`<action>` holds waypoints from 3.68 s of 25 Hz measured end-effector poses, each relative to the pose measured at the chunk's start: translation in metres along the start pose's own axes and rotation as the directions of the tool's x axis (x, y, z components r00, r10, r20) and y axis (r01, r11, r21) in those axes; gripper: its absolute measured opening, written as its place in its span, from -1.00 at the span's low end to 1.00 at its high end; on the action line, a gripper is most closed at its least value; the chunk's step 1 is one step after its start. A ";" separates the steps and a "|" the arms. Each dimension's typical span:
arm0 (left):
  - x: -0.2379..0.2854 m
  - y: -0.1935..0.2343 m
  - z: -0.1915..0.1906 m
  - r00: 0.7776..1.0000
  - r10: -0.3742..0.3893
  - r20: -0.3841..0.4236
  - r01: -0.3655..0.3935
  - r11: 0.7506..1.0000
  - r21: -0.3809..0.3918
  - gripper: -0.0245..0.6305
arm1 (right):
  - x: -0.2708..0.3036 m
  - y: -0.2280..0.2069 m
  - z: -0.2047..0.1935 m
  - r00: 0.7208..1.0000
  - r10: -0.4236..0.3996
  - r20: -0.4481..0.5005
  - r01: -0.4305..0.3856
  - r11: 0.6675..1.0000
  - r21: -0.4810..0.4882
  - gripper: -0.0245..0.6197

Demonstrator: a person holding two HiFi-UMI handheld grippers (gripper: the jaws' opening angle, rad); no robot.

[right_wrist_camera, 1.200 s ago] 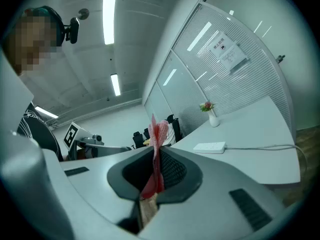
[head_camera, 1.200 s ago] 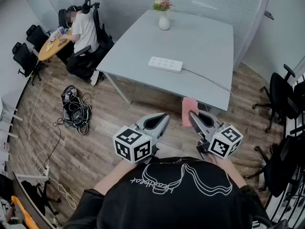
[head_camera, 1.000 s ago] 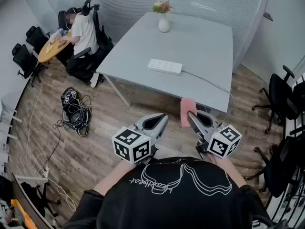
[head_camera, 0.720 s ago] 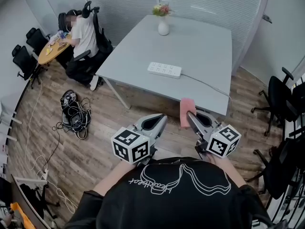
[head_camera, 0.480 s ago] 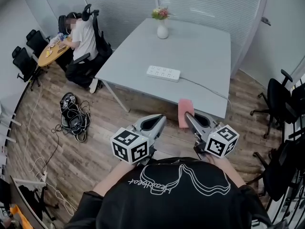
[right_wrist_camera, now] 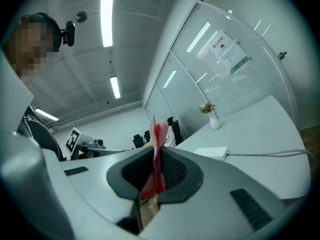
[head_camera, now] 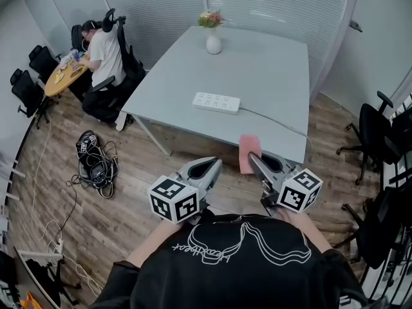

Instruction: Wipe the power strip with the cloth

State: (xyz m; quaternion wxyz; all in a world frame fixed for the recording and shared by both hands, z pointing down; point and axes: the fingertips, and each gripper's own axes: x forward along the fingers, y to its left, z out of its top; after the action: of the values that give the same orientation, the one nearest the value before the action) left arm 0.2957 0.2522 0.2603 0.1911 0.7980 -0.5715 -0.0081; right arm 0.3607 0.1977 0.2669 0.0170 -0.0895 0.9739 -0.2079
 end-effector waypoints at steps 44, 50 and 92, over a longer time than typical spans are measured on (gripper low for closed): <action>0.117 0.405 0.075 0.923 -0.299 -0.242 0.269 0.951 -0.151 -0.88 | 0.352 -0.163 -0.014 0.918 -0.391 -0.070 0.396 0.888 0.234 -0.80; 0.124 0.411 0.067 0.913 -0.304 -0.272 0.274 0.951 -0.145 -0.88 | 0.360 -0.173 -0.023 0.911 -0.402 -0.097 0.413 0.877 0.247 -0.80; 0.180 0.500 0.045 0.925 -0.134 -0.357 0.066 0.978 -0.196 -0.88 | 0.457 -0.274 -0.092 0.844 -0.322 -0.429 0.446 0.866 0.226 -0.80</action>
State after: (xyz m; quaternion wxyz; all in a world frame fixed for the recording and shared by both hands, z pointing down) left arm -0.1068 -0.0627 0.4131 0.3656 0.7931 -0.4806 0.0800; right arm -0.0495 -0.0938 0.4645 -0.1992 -0.2396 0.8736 -0.3739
